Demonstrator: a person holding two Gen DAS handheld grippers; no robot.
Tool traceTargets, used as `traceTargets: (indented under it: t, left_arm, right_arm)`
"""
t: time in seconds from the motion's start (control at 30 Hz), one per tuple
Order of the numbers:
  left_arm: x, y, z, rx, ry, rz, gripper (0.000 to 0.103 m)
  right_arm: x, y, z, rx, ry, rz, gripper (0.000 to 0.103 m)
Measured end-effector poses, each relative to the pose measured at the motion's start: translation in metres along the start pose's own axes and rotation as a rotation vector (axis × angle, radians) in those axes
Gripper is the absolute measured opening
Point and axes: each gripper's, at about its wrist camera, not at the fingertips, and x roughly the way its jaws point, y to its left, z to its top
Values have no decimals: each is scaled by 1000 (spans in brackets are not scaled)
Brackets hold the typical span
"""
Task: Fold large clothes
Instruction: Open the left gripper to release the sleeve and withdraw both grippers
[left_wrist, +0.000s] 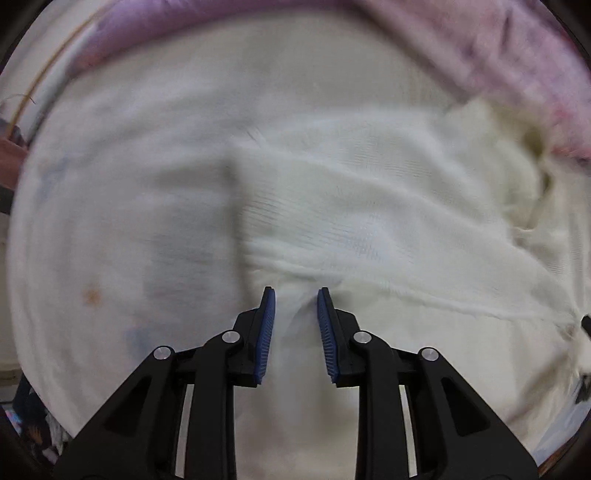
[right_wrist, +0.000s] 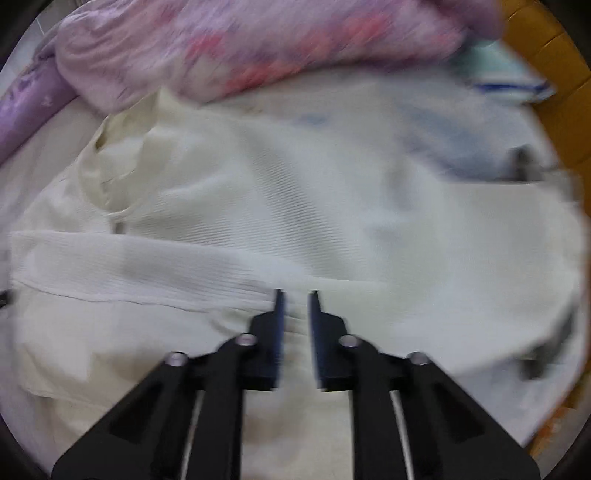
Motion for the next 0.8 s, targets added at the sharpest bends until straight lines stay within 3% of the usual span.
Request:
traceTargets:
  t: [0.03,0.07,0.13,0.23,0.3,0.33,0.4,0.5,0.63,0.7,0.8]
  left_arm:
    - [18,-6,2,19,17,38,21]
    - [19,-11,0,40,-13,65,22]
    - [9,-20,-13,122,-38,129,21]
    - [-6,-13,-54,147,15,103,21]
    - [-1,-6,-82,132,64,86,21]
    - [6,-2,-95,110,51,76,21]
    - [9,-2,-104,101,-7,84,21]
    - [4,-8,-100,114,19,125,21]
    - [-10,-1,-96,72,36,61,28]
    - [-21,-2,-100,74,28,70,31]
    - [-38,-5,-103,72,18,62,38]
  right_arm:
    - [19,0,-1,3,47,4,2]
    - [26,-3,0,9,15,15,0]
    - [16,-3,-1,10,48,15,0]
    - [-3,-3,-31,11,162,90,1]
    - [-3,1,-53,-39,159,67,1]
    - [8,0,-63,-39,162,68,1]
    - [16,-4,-71,11,127,75,0]
    - [4,-3,-73,18,157,54,1]
    - [-18,-9,-81,58,132,101,11]
    - [-33,-13,-85,75,111,108,37]
    - [-53,-16,-91,77,79,104,38]
